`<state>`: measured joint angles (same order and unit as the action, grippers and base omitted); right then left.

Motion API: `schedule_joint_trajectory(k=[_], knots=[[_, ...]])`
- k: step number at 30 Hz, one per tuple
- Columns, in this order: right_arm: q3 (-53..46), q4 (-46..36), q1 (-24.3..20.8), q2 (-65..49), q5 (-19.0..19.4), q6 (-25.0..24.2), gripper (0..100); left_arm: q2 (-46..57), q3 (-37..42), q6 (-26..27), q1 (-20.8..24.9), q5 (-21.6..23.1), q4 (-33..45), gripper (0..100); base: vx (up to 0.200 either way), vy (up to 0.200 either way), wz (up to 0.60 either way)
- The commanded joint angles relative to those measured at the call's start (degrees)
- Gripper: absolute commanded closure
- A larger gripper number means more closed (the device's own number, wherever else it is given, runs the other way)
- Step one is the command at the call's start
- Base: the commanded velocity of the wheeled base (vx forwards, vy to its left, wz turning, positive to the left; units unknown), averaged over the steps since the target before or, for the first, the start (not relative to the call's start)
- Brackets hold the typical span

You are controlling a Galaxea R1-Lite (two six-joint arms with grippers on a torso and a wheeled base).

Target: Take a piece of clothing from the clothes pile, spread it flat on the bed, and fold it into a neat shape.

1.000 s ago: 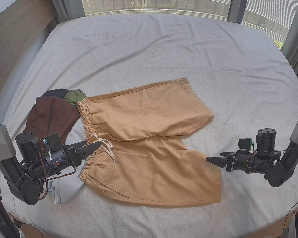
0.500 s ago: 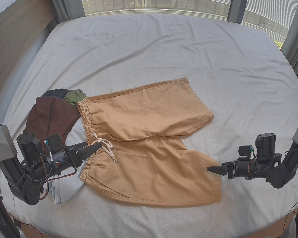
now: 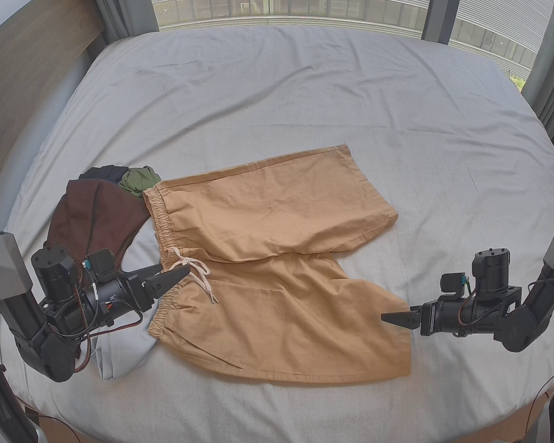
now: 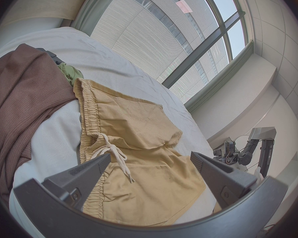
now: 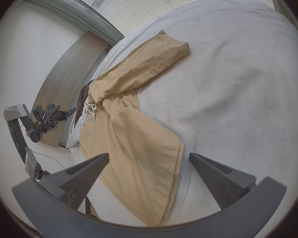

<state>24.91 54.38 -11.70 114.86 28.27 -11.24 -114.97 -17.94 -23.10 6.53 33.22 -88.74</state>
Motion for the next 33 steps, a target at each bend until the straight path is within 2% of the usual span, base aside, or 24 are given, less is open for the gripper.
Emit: schedule_joint_trajectory(k=[1,7,15,20,29,33], knots=[[0.1,0.1,-1.3,0.0,0.3,-1.2,0,-0.2,0.0,0.0,0.0,0.0,0.0,0,0.000,0.000,0.00],[0.2,0.1,-2.8,-2.7,4.9,-7.2,0,-0.3,0.1,0.0,0.0,0.0,0.0,0,0.000,0.000,0.00],[0.3,0.4,-4.0,-8.1,9.0,-10.6,0,-1.0,0.0,0.1,0.0,0.0,0.0,0,0.000,0.000,0.00],[1.5,1.9,-5.5,-9.0,9.1,-12.7,0,-2.0,0.0,2.2,0.0,-0.1,0.0,0,0.000,0.000,0.00],[2.9,9.0,-2.9,-0.6,8.5,-12.8,0,-2.1,0.0,2.3,0.0,0.0,0.0,0,0.000,0.000,0.00],[2.8,8.9,-2.7,1.6,8.5,-12.8,0,-2.1,0.0,2.3,0.0,0.0,0.0,0,0.000,0.000,0.00]])
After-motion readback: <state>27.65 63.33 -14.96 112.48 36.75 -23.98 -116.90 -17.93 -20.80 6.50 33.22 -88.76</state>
